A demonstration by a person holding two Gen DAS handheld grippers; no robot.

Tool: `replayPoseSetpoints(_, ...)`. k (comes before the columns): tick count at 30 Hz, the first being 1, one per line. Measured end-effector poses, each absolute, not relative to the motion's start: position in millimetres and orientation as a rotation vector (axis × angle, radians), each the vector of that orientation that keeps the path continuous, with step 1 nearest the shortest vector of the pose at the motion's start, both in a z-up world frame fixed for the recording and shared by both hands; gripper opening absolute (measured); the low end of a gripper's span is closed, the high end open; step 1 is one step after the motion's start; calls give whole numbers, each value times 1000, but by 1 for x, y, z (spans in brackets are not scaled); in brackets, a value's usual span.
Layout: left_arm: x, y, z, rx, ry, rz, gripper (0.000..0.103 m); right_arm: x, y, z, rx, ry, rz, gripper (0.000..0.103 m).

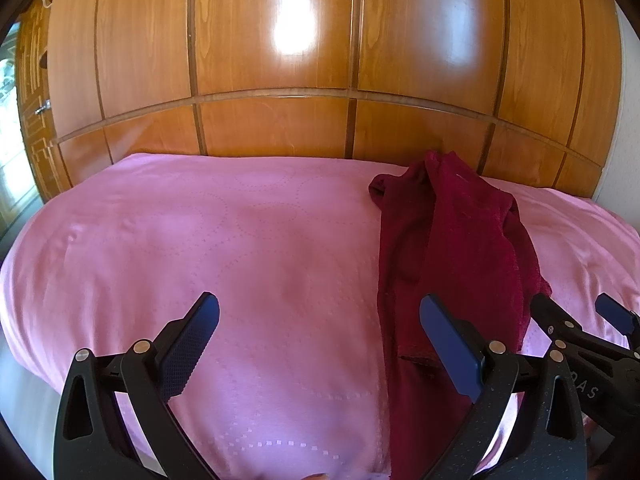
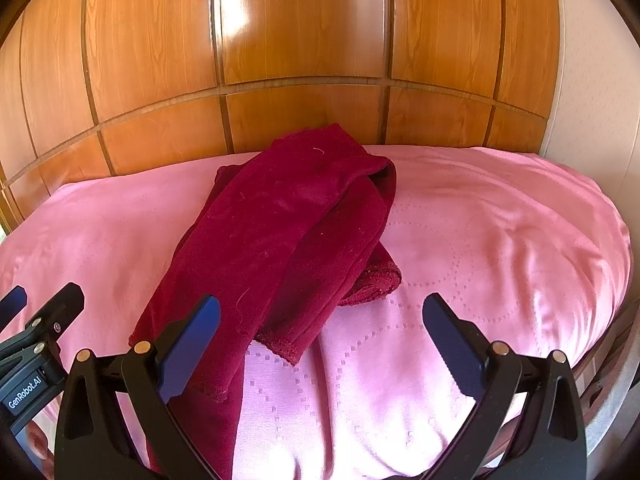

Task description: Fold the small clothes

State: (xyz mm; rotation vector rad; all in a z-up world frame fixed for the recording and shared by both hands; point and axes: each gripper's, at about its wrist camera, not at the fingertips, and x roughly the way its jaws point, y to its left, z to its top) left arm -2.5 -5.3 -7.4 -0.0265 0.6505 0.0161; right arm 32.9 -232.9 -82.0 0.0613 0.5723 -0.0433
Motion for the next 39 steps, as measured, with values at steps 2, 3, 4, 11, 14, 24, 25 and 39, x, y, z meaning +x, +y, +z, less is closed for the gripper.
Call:
replayPoseSetpoints(2, -3, -5, -7, -24, 647, 20, 99, 33, -233, -81, 64, 575, -43, 101)
replayPoseSetpoints(3, -4, -5, -8, -22, 647, 20, 99, 33, -233, -81, 63, 576, -41, 101)
replayPoseSetpoints(4, -4, -6, -8, -20, 646, 21, 99, 32, -233, -81, 63, 577, -42, 101)
replayPoseSetpoints(11, -3, -1, -7, -24, 648, 15, 99, 34, -237, -82, 68, 592, -45, 101)
replayPoseSetpoints(14, -3, 0, -7, -24, 648, 14, 99, 35, -240, -81, 77, 594, -47, 101)
replayPoseSetpoints(24, -4, -3, -5, -9, 646, 5, 99, 36, -245, -81, 92, 598, -40, 101)
replayPoseSetpoints(25, -5, -3, -6, -7, 646, 3, 99, 36, -246, -81, 94, 600, -39, 101)
replayPoseSetpoints(39, -3, -7, -3, -1, 652, -16, 99, 37, -252, -79, 128, 608, -20, 101)
